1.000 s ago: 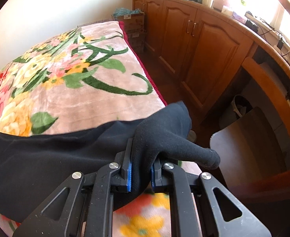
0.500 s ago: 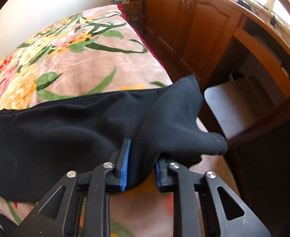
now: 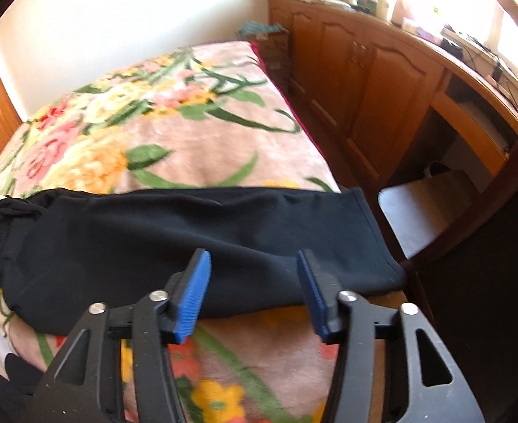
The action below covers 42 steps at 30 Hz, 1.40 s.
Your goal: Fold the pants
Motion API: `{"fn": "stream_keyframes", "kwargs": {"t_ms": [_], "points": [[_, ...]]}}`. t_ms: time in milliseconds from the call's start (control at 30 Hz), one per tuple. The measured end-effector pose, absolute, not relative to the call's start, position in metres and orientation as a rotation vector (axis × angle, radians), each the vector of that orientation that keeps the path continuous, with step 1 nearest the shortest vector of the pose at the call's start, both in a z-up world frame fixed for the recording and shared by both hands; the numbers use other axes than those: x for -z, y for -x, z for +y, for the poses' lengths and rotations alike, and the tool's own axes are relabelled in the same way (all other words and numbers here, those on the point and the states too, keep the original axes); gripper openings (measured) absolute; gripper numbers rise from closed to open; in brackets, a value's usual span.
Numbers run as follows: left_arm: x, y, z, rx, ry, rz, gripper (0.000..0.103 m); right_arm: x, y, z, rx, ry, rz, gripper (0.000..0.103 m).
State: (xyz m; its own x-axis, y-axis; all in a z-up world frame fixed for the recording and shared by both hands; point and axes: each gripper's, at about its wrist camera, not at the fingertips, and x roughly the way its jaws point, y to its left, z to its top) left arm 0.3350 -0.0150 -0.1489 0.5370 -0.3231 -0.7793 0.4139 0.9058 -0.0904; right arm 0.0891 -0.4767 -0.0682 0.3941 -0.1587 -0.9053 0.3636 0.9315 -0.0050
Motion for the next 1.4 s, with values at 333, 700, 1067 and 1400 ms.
{"fn": "stream_keyframes", "kwargs": {"t_ms": [333, 700, 1067, 1400], "points": [[0.195, -0.401, -0.04, 0.381, -0.045, 0.998, 0.041, 0.095, -0.154, -0.405, 0.194, -0.26, 1.049, 0.054], [0.259, -0.465, -0.056, 0.277, 0.024, 1.182, 0.041, 0.137, -0.215, -0.332, 0.063, -0.224, 1.045, 0.054], [0.294, -0.508, -0.065, 0.247, 0.07, 1.307, 0.041, 0.158, -0.216, -0.324, 0.013, -0.208, 1.064, 0.054], [0.225, -0.516, -0.063, 0.221, -0.034, 1.075, 0.005, 0.156, -0.214, -0.325, 0.005, -0.203, 1.051, 0.054]]}}
